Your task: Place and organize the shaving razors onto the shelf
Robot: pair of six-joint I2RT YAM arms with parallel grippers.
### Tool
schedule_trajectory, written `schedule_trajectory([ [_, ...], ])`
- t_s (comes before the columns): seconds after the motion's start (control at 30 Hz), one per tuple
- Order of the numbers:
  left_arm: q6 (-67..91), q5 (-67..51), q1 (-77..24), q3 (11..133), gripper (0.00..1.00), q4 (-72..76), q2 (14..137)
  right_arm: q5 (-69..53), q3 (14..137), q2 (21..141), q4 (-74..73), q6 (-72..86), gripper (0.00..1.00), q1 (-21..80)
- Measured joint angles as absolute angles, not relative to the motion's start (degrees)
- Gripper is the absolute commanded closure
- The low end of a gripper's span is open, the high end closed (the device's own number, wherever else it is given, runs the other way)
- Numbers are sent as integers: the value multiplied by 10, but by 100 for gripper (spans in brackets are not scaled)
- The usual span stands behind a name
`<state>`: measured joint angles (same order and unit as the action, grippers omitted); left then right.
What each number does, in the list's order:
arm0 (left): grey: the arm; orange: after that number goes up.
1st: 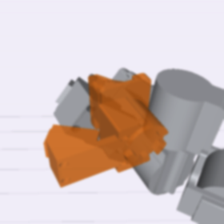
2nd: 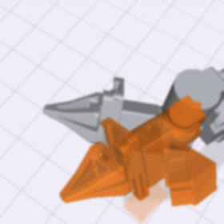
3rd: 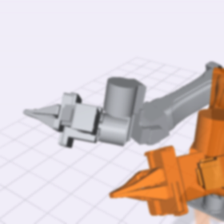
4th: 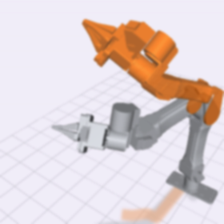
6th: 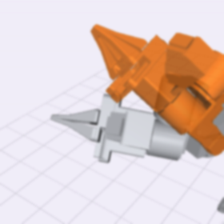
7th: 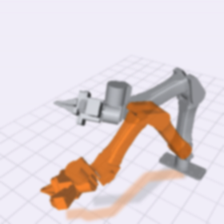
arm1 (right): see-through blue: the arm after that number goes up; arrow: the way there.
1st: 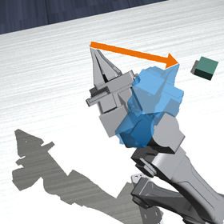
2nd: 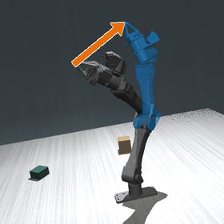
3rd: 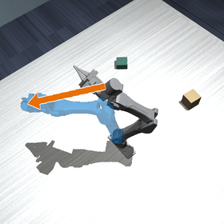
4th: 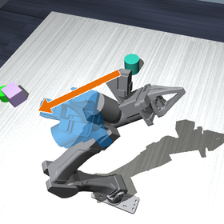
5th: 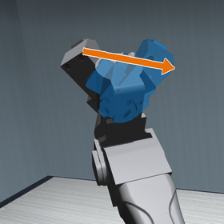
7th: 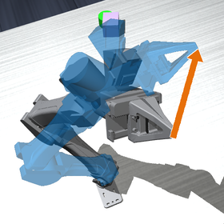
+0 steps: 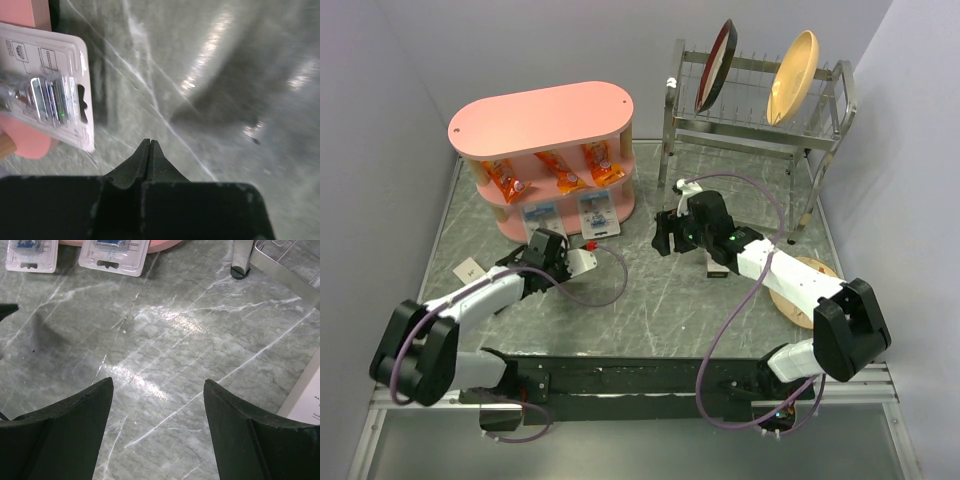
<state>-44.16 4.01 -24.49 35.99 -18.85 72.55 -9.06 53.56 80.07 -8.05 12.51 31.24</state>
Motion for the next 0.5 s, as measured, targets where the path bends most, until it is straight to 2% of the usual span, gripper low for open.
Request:
schedule_trajectory([
  [0.2, -494, 32, -187, 383, 99, -141, 809, -90, 536, 801, -81, 123, 20, 312],
  [0.5, -561, 11, -147, 434, 99, -123, 862, -89, 536, 801, -81, 123, 20, 312],
])
